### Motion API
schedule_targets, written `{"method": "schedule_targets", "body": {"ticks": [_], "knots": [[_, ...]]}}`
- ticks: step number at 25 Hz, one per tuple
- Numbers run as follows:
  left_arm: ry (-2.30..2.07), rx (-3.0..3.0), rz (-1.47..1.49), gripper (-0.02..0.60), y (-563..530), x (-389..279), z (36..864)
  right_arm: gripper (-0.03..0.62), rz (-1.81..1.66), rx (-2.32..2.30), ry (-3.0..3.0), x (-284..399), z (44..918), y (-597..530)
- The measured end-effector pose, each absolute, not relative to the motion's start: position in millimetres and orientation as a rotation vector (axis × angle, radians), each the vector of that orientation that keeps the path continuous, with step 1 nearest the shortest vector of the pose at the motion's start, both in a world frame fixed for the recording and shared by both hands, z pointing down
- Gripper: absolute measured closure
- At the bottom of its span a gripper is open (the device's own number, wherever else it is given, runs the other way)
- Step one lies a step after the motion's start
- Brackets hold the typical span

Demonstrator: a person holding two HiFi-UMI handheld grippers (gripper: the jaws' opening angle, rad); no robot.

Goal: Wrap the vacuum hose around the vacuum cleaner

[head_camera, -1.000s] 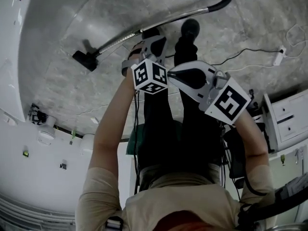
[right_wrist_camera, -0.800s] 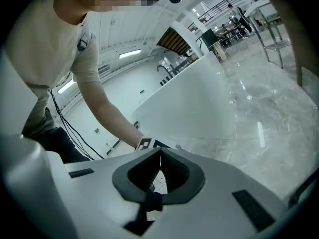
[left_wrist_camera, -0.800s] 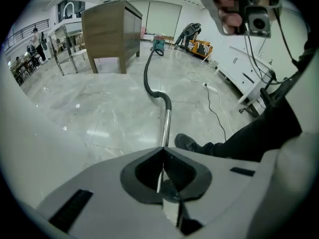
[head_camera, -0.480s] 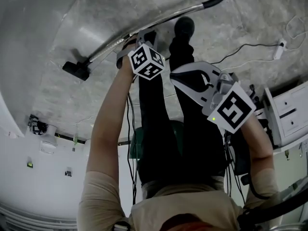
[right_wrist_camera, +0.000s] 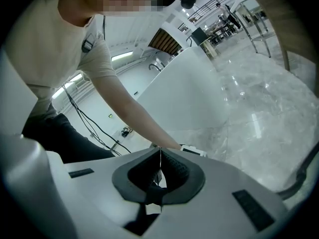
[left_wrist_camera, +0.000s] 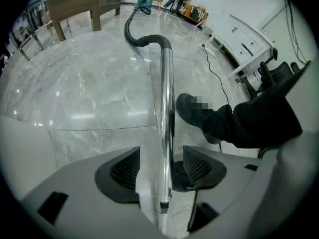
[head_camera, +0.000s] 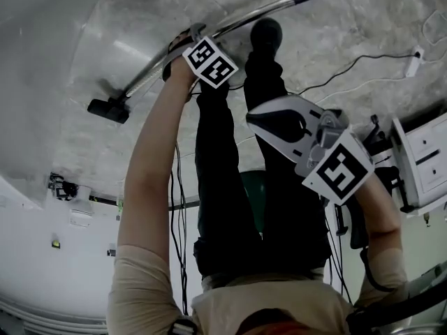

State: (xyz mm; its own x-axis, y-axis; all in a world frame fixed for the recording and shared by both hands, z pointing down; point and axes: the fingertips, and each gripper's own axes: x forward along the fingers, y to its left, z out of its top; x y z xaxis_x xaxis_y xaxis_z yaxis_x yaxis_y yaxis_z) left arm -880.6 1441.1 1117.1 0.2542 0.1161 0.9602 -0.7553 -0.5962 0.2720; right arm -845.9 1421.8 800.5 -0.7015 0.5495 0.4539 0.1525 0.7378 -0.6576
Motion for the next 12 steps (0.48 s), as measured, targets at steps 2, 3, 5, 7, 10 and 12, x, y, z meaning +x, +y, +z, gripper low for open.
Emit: {"method": "schedule_targets", "body": {"ticks": [2, 3, 5, 7, 10, 12], "knots": [[-0.541, 1.781, 1.498, 0.319, 1442.8, -875.7, 1135.8, 0.591, 0.781, -0.488, -2.280, -840.3, 808.4, 1415.6], [-0.511, 1.790, 1.522, 0.319, 1444.9, -872.7, 1145.8, 0.591, 0.794, -0.470, -2.276, -836.9, 811.5, 1412.9], [-0.466, 1.800, 1.562, 0.319, 1448.8, -866.8, 1164.6, 0.591, 0.831, -0.443, -2.264, -828.4, 816.2, 1410.1], [-0.447, 1.804, 1.596, 0.319, 1451.5, -863.2, 1179.1, 0.590, 0.845, -0.422, -2.247, -819.5, 821.5, 1410.0], [-0.398, 1.790, 1.618, 0.321, 1460.6, -860.0, 1193.0, 0.591, 0.823, -0.403, -2.223, -810.9, 827.5, 1413.7], [-0.316, 1.770, 1.655, 0.322, 1471.7, -859.8, 1201.9, 0.591, 0.836, -0.383, -2.211, -808.6, 828.1, 1416.4]]}}
